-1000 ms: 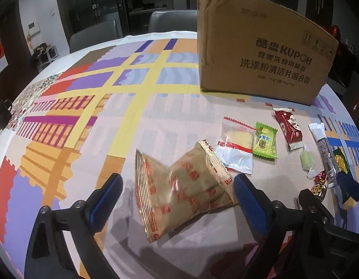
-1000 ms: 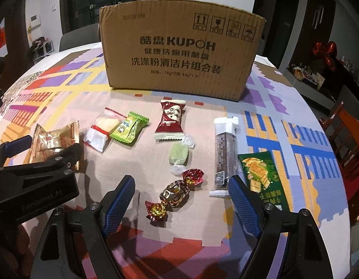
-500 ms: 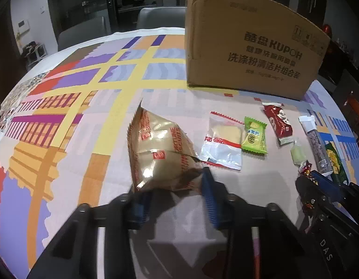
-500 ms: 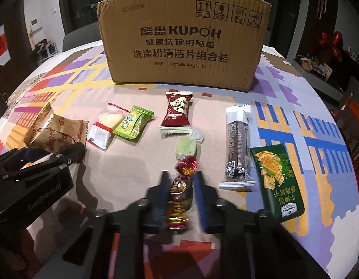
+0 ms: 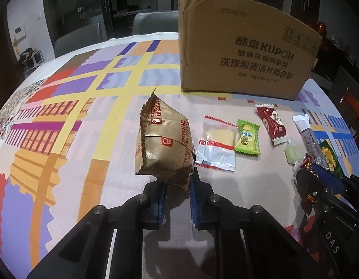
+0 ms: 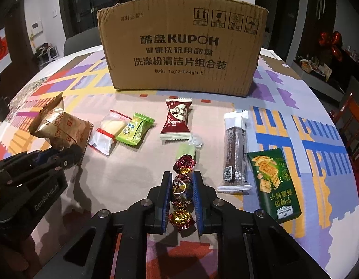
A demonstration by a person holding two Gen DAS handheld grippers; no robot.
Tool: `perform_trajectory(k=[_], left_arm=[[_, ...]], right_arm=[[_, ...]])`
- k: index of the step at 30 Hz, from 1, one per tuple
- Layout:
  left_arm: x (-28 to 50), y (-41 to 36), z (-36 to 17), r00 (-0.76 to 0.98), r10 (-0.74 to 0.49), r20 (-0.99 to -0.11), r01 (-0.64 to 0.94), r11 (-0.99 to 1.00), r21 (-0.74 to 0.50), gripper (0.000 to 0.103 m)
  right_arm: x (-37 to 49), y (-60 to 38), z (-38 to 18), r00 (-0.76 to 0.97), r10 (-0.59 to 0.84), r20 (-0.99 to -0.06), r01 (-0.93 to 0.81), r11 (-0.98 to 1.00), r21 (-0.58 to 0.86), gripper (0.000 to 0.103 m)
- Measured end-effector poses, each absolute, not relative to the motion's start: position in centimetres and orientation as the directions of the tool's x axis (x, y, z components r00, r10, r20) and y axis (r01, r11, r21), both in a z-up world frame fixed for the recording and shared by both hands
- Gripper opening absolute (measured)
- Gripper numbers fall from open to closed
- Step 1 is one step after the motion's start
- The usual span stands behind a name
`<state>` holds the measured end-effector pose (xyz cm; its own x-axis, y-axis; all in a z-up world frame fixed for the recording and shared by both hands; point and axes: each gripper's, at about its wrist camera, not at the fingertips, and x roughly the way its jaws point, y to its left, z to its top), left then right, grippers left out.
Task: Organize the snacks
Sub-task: 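Lift the gold pouch and the candies and carry them over the cardboard box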
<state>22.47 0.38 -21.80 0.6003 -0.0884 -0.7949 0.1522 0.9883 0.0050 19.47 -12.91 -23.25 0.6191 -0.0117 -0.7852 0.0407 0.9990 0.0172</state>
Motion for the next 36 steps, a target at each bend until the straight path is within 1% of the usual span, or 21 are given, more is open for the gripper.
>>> perform_trajectory(k=[11, 36], left_arm=[[21.9, 0.1, -19.9, 0.626, -0.088, -0.774, 0.154, 0.988, 0.012, 0.019], [21.0, -1.0, -14.4, 0.692, -0.092, -0.716, 0.163, 0.986, 0.031, 0.019]], right_arm=[[19.0, -13.3, -21.8, 0.647, -0.009, -0.763, 0.045, 0.999, 0.026, 0.019], [18.7, -14.6, -16.4, 0.723, -0.003, -0.690, 0.051, 0.998, 0.049, 0.019]])
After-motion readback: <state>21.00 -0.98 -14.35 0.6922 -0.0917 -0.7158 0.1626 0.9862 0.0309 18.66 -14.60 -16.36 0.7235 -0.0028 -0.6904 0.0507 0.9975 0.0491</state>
